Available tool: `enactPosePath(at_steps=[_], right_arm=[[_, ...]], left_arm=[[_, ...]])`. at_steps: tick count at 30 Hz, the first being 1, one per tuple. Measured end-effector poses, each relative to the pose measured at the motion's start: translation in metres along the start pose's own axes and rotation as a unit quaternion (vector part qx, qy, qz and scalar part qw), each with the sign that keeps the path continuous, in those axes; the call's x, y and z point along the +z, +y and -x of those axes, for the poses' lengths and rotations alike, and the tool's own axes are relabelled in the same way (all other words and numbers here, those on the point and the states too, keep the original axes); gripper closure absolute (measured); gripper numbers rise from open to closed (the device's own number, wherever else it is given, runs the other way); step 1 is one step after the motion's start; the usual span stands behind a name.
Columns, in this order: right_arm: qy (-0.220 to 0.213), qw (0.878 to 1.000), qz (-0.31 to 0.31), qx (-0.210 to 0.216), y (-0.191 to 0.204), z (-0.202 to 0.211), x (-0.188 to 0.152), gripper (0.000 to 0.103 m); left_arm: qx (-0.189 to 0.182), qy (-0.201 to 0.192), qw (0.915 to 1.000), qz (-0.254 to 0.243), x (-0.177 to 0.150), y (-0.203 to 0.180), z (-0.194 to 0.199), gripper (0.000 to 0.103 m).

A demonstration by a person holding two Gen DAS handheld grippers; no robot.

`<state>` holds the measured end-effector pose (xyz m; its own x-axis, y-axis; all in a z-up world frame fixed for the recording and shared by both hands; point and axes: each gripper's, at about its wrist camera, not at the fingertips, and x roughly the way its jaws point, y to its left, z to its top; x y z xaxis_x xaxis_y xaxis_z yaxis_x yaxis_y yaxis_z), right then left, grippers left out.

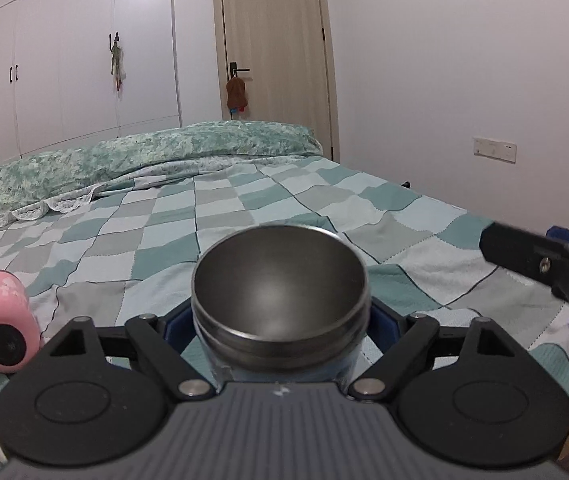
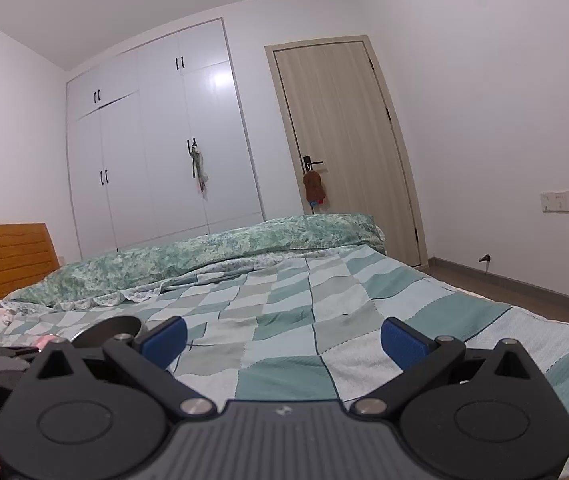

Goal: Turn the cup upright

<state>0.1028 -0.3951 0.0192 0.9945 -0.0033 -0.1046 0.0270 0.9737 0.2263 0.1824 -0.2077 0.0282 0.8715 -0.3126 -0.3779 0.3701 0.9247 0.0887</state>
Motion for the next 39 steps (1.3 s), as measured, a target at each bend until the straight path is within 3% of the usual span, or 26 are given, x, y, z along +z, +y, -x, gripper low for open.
enactPosePath(at_steps=[2, 9, 17, 29, 39], right_arm=[[0.0, 1.0, 0.003, -0.001, 0.001, 0.0, 0.0, 0.0], [-0.006, 1.0, 0.004, 0.0, 0.003, 0.003, 0.0, 0.0], [-0.02, 0.999, 0.024, 0.029, 0.016, 0.015, -0.004, 0.0], [-0.021, 0.993, 0.098, 0.068, 0.062, 0.057, -0.019, 0.0], [-0.003, 0.987, 0.138, 0.076, 0.091, 0.085, -0.032, 0.0]], left_arm=[[-0.006, -0.003, 1.0, 0.002, 0.003, 0.001, 0.001, 0.001], [0.015, -0.022, 0.9996, 0.011, 0.006, 0.013, 0.02, 0.0], [0.054, -0.059, 0.9955, 0.052, -0.004, 0.064, 0.087, 0.0], [0.134, -0.083, 0.9846, 0.076, -0.061, 0.127, 0.184, 0.0], [0.167, -0.087, 0.9754, 0.115, -0.106, 0.153, 0.22, 0.0]])
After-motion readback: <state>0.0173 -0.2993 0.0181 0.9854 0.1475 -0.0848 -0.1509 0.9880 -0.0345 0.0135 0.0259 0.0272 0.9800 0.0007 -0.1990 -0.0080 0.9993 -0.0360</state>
